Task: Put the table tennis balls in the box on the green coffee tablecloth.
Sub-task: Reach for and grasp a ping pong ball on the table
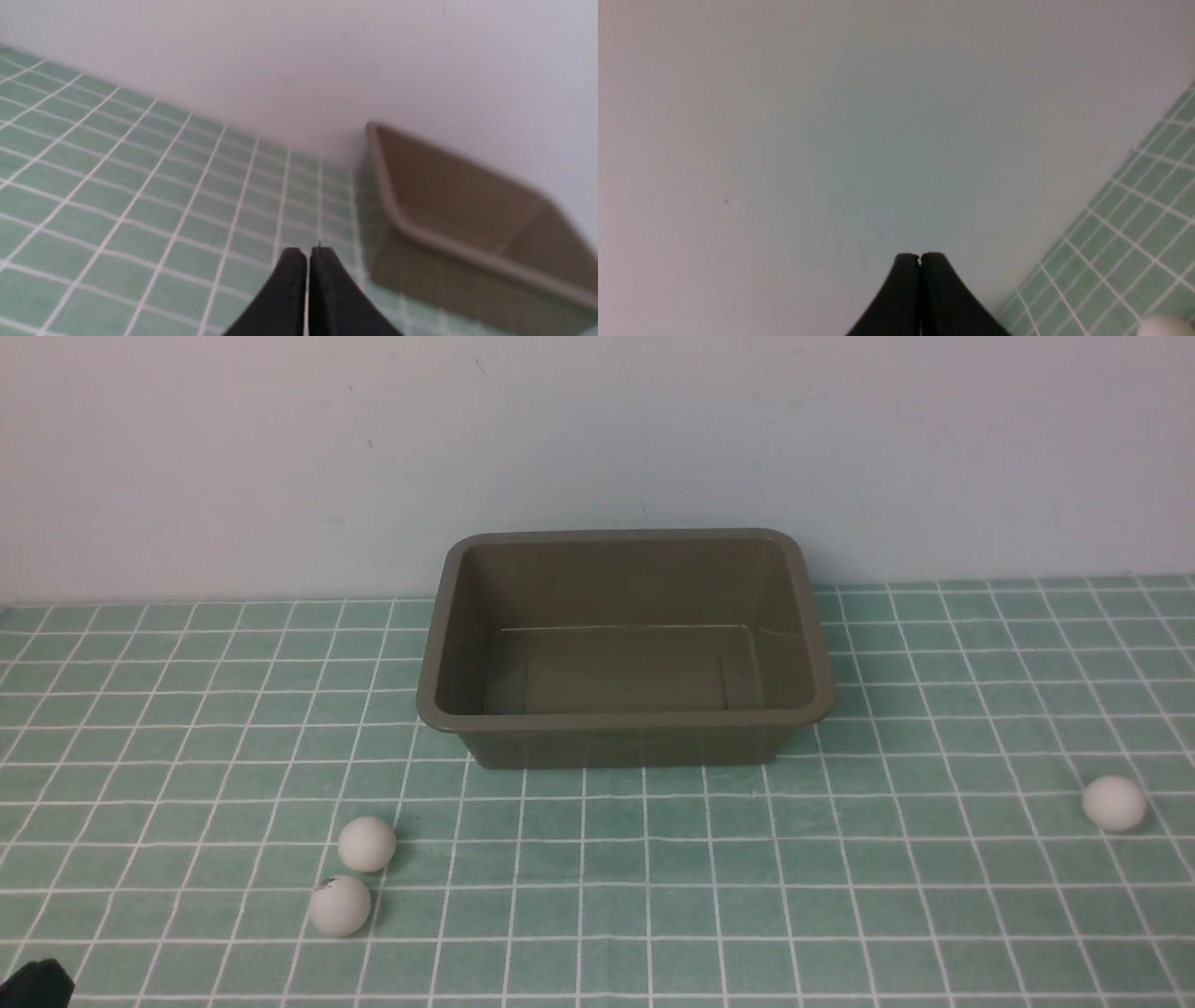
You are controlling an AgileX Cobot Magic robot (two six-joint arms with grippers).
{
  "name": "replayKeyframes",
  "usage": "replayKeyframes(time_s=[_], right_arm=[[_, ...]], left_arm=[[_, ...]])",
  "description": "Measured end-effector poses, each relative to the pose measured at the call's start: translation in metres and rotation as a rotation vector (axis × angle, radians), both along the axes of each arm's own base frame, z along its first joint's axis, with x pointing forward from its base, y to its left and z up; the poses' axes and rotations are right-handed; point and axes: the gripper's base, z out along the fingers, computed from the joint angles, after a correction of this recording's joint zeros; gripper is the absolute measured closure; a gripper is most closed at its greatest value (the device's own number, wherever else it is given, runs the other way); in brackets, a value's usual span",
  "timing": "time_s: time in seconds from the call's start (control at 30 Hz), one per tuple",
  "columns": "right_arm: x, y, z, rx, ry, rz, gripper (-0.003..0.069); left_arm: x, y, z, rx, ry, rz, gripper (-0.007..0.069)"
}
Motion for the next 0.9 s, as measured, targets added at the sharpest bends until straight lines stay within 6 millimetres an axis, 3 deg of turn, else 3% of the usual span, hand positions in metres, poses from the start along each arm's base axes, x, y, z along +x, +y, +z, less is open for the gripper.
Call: replayKeyframes(time_s=[0.13, 0.23, 0.4, 0.63, 0.8, 0.87, 0.9], right_arm=[[-0.002, -0.002, 0.009, -0.073, -0.045, -0.042, 0.0669], [-0.007, 0.005, 0.034, -0.229, -0.060, -0.014, 0.0669], [-0.017, 0.009, 0.065, -0.435, -0.117, -0.047, 0.0669], [-0.033, 0.013, 0.099, -0.581, -0.194, -0.099, 0.0669], [-0.039, 0.015, 0.125, -0.705, -0.123, -0.103, 0.0669], [-0.033, 0.015, 0.138, -0.775, -0.003, -0.083, 0.0669], [-0.033, 0.015, 0.138, -0.775, -0.003, -0.083, 0.0669]], left_arm=[[0.001, 0.002, 0.014, -0.224, -0.147, 0.030, 0.0629], [0.000, 0.005, 0.022, -0.299, -0.235, 0.053, 0.0629], [-0.002, 0.010, 0.032, -0.327, -0.350, 0.085, 0.0629], [-0.007, 0.016, 0.045, -0.342, -0.511, 0.128, 0.0629], [-0.012, 0.016, 0.059, -0.254, -0.616, 0.137, 0.0629], [-0.015, 0.007, 0.079, -0.023, -0.563, 0.077, 0.0629], [-0.015, 0.007, 0.080, -0.021, -0.553, 0.074, 0.0629]])
